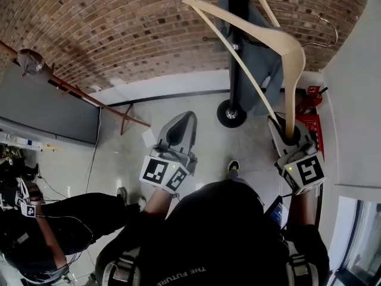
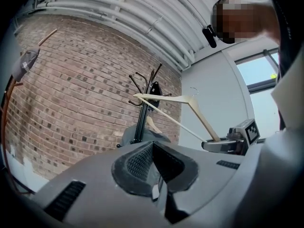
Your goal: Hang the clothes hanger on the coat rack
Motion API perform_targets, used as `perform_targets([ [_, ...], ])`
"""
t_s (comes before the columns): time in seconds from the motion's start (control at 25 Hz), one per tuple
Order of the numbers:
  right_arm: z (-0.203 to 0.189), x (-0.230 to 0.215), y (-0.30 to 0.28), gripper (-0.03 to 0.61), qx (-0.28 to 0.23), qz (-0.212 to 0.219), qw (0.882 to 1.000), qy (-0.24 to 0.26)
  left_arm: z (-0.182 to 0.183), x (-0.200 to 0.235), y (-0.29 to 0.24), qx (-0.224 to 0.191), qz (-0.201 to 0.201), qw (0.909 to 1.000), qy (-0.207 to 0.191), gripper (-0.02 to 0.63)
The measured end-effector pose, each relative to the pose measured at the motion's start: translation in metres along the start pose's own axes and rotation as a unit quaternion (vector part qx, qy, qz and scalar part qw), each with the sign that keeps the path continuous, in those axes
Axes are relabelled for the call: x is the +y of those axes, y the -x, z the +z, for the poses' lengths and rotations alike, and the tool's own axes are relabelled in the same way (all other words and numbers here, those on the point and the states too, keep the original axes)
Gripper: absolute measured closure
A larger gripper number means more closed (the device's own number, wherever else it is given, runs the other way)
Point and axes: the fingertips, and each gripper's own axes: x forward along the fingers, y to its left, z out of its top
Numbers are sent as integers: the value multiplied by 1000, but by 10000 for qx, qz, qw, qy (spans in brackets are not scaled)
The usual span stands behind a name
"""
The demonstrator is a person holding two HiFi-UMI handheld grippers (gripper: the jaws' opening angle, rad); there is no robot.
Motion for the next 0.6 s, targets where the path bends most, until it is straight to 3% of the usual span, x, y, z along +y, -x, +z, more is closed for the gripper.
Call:
perform_targets([
  [0.32,-6,-67,-36,534,16,221,9996,178,8,3,-71,-99,102,9998,-111,595],
  [0.6,-9,-108,-70,534,187,410,9985,298,3,18,-104,-143,288,9995,22,595],
])
